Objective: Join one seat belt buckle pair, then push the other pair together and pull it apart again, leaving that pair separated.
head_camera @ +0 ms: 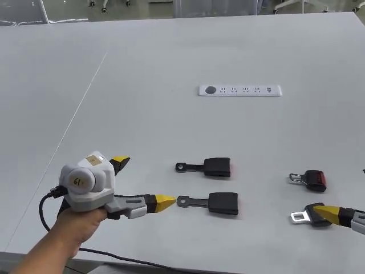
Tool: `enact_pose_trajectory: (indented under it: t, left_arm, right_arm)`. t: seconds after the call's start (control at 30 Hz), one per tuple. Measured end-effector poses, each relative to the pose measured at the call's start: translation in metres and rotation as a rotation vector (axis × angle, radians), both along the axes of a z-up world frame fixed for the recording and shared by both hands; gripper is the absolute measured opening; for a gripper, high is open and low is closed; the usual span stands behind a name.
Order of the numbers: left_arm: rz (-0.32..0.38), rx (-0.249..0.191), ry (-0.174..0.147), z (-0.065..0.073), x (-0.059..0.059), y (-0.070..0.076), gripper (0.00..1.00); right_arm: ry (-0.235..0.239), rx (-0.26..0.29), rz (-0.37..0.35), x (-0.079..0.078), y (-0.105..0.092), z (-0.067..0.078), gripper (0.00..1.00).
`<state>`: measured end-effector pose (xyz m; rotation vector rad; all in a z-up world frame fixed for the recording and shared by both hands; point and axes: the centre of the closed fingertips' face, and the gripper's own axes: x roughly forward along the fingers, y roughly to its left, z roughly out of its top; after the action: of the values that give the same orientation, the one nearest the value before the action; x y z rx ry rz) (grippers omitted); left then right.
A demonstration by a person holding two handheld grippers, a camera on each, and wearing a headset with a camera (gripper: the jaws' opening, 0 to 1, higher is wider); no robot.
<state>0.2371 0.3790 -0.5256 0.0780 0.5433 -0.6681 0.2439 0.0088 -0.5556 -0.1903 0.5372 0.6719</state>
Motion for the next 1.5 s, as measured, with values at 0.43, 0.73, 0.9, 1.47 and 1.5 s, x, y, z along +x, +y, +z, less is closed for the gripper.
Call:
enact_pose_trajectory:
  t: [0.43,0.73,0.9,1.47,1.5]
  left_arm:
    - [-0.031,0.003,0.013,-0.005,0.001,-0.012,1.00]
    - [-0.118,0.047,0.025,-0.015,0.000,-0.031,1.00]
    - [-0.172,0.079,0.033,-0.021,0.003,-0.042,1.00]
    - [-0.395,0.168,0.087,-0.064,-0.002,-0.085,0.93]
    - [-0.406,0.176,0.088,-0.067,-0.002,-0.086,0.92]
  right_arm:
    - [0.021,-0.001,0.032,-0.004,0.004,-0.005,0.97]
    - [0.041,-0.038,0.125,-0.012,0.008,-0.013,0.93]
    - [0.059,-0.052,0.167,-0.014,0.011,-0.019,0.93]
    - [0.193,-0.113,0.461,-0.034,0.024,-0.059,0.84]
    - [0.200,-0.130,0.487,-0.034,0.024,-0.063,0.83]
